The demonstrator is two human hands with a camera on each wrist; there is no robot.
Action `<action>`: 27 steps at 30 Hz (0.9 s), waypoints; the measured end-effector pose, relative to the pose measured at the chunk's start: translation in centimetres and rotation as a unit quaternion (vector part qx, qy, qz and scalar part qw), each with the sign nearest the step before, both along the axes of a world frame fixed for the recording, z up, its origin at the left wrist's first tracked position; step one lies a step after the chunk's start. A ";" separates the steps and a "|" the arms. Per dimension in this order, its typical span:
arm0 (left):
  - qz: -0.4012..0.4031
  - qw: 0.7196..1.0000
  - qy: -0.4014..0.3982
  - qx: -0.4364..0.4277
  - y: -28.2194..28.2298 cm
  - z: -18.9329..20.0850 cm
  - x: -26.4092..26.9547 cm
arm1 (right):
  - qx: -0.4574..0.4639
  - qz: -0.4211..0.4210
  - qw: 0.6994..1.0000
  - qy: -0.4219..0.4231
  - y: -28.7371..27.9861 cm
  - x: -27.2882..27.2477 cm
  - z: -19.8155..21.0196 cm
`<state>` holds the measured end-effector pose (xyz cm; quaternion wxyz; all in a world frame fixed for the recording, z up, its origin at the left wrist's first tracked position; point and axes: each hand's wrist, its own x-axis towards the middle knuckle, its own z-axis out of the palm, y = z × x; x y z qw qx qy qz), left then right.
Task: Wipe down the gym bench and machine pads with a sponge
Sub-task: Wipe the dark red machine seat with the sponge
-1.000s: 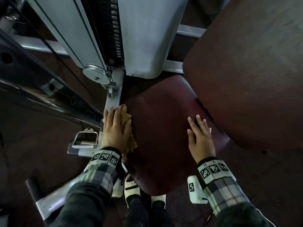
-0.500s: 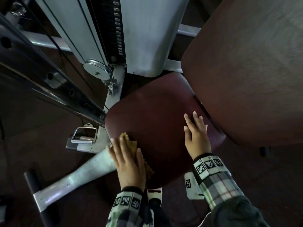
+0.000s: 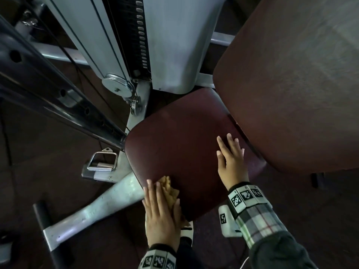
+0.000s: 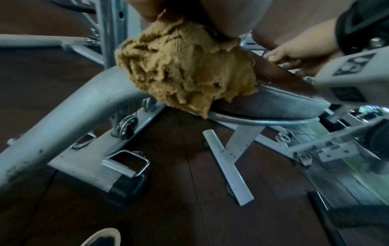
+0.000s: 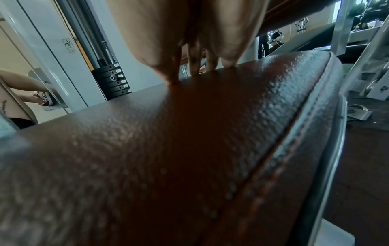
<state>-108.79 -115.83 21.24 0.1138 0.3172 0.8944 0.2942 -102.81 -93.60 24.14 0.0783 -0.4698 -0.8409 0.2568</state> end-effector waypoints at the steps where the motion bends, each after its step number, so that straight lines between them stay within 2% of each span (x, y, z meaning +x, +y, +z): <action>1: 0.022 1.000 -0.016 0.007 0.1 0.0 -0.5 | -0.001 0.000 1.000 0.002 0.0 0.0 0.0; 5: 0.110 0.992 -0.059 0.029 2.6 0.1 -3.1 | 0.002 -0.001 1.000 0.002 -0.1 0.0 0.0; 7: 0.120 0.991 -0.054 0.018 4.3 0.6 -4.0 | -0.003 0.001 1.000 0.002 -0.1 0.0 0.0; 9: 0.089 0.995 -0.036 -0.005 5.6 0.9 -3.9 | -0.003 0.001 1.000 0.005 -0.1 0.0 0.0; 14: -0.095 0.994 0.052 -0.026 4.6 0.9 -0.4 | 0.002 0.001 1.000 0.010 0.0 0.0 -0.2; 16: -0.110 0.991 0.066 -0.031 3.0 0.6 0.4 | 0.002 -0.001 1.000 0.009 0.0 0.0 -0.2; 18: -0.077 0.995 0.058 -0.040 1.4 0.3 0.3 | 0.001 -0.002 1.000 0.006 0.0 0.0 -0.2; 21: 0.007 0.999 0.005 -0.040 0.2 0.4 -0.8 | -0.002 -0.002 1.000 0.001 0.0 0.0 -0.1; 24: 0.059 0.998 -0.036 -0.006 0.9 0.4 -2.2 | 0.003 -0.004 1.000 -0.001 -0.1 -0.1 -0.1; 27: 0.087 0.995 -0.039 0.006 2.9 0.2 -3.3 | 0.003 -0.003 1.000 -0.004 -0.2 -0.2 -0.1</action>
